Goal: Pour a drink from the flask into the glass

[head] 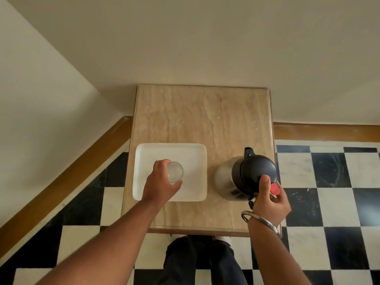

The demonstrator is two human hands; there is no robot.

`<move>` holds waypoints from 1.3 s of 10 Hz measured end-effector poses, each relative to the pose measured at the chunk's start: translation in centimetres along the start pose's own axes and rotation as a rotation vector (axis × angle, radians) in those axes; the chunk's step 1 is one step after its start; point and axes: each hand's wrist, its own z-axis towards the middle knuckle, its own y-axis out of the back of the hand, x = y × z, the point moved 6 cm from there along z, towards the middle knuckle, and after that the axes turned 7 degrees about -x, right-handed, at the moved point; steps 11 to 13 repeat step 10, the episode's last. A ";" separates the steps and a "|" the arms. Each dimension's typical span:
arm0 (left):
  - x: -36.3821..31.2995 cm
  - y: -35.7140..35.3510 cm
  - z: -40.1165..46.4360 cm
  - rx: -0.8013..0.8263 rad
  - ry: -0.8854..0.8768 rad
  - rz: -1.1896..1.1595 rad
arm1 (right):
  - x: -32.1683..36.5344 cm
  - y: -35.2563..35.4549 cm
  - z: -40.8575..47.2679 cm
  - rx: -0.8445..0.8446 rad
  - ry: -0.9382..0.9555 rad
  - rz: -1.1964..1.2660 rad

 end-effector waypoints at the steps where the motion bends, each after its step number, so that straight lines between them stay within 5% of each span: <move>1: 0.3 -1.0 0.0 -0.015 -0.018 -0.010 | -1.5 -0.4 0.3 0.006 0.002 -0.002; 6: 0.9 -1.6 0.7 -0.009 -0.087 0.006 | -2.8 -1.6 -0.6 0.111 0.020 -0.038; 10: -5.6 3.9 -1.7 0.087 -0.111 0.281 | 3.1 1.7 -1.9 0.493 0.147 -0.264; 13: -5.6 3.9 -1.7 0.087 -0.111 0.281 | 3.1 1.7 -1.9 0.493 0.147 -0.264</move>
